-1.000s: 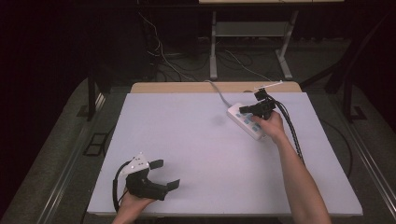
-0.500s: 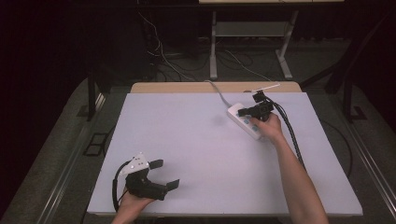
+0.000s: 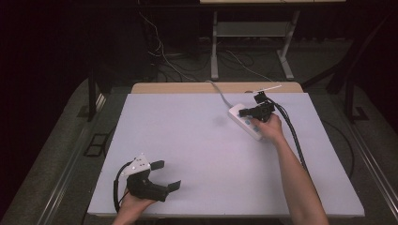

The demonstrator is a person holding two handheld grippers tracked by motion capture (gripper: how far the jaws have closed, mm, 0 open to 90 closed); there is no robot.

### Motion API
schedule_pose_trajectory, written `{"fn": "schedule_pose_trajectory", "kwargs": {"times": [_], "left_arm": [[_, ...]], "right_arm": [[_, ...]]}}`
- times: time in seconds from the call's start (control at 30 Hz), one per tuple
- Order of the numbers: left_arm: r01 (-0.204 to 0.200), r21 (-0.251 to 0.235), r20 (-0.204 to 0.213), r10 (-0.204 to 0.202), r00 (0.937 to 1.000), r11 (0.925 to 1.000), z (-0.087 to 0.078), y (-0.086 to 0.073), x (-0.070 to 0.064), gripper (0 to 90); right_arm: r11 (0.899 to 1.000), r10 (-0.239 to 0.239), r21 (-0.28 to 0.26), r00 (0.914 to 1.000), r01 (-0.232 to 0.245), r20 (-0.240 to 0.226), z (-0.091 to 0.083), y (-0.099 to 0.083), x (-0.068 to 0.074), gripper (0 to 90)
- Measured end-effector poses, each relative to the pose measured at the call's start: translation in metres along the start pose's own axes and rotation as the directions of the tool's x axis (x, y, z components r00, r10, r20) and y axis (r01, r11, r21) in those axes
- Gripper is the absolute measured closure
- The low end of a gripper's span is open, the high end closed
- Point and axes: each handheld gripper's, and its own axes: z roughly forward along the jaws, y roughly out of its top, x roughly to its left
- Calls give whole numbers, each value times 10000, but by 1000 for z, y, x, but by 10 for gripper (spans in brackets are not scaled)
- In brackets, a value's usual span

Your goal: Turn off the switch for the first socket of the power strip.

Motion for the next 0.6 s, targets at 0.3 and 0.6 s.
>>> {"fn": "schedule_pose_trajectory", "kwargs": {"times": [0.3, 0.6], "left_arm": [[68, -40, -15, -68, 10000, 10000, 0, 0, 0, 0], [51, -29, 43, -51, 10000, 10000, 0, -1, -1, 0]], "right_arm": [[9997, -246, 91, 9992, 243, 310, 0, -1, 7, 900], [9989, -431, 180, 9980, 423, 471, 1, 0, 9, 900]]}}
